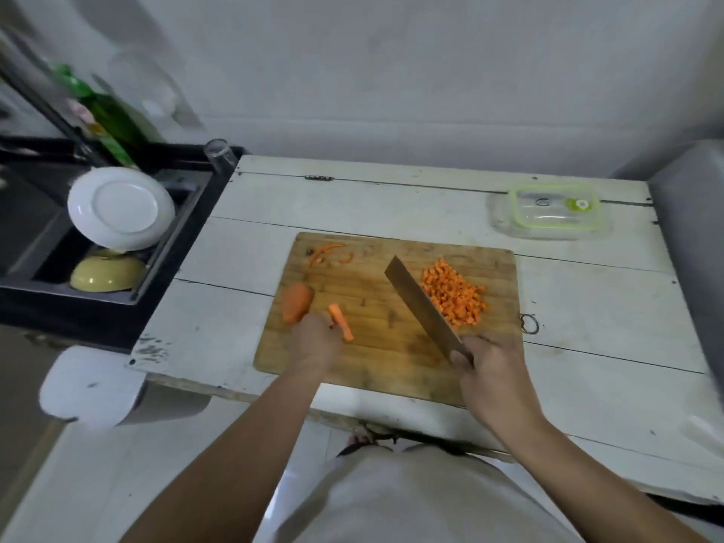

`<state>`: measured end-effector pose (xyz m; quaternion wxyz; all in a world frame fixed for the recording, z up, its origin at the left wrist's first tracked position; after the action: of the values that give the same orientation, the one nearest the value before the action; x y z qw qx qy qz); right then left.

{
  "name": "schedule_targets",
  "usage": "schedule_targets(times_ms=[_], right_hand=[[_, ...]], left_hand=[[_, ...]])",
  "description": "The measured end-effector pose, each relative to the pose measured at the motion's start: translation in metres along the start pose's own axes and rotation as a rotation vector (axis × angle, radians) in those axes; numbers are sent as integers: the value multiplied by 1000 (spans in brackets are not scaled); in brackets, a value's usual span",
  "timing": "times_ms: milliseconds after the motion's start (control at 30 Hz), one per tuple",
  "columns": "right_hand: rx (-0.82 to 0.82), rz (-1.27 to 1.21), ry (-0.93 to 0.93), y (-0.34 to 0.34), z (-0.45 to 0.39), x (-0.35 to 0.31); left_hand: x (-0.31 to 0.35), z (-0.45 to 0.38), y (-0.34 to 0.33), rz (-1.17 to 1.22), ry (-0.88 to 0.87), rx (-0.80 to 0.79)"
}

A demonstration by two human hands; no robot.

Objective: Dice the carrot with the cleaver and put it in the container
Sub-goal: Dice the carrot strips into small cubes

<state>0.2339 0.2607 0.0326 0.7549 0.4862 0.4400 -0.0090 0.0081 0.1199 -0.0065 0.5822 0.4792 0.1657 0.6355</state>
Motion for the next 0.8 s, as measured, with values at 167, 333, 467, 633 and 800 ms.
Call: schedule_targets(times_ms=[167,333,467,633,800], right_hand=[[-62,-10,-172,-16,2,-18],[3,-130,-264,-26,7,-25],[51,-156,-320,-27,10,-29],[89,-142,-360,-25,15,-33],[84,-195,-384,-35,16,-35]], left_hand=[[21,5,-32,183,9,-275],[11,-15,-17,18,-151,-92],[28,-16,-8,-330,-512,-131],[24,-28,4,-601,-789,-191],[11,-32,17,-483,-761,-93]])
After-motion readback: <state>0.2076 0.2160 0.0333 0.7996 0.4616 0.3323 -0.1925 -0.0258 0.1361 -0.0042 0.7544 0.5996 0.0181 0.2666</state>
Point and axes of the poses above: each hand's wrist, its own z-axis away from the middle knuckle, its own y-axis out of the back of the hand, x = y × z, the point moved 3 cm from there along -z, towards the middle knuckle, and after that the axes turned 9 degrees about -z, right-handed, at the moved point
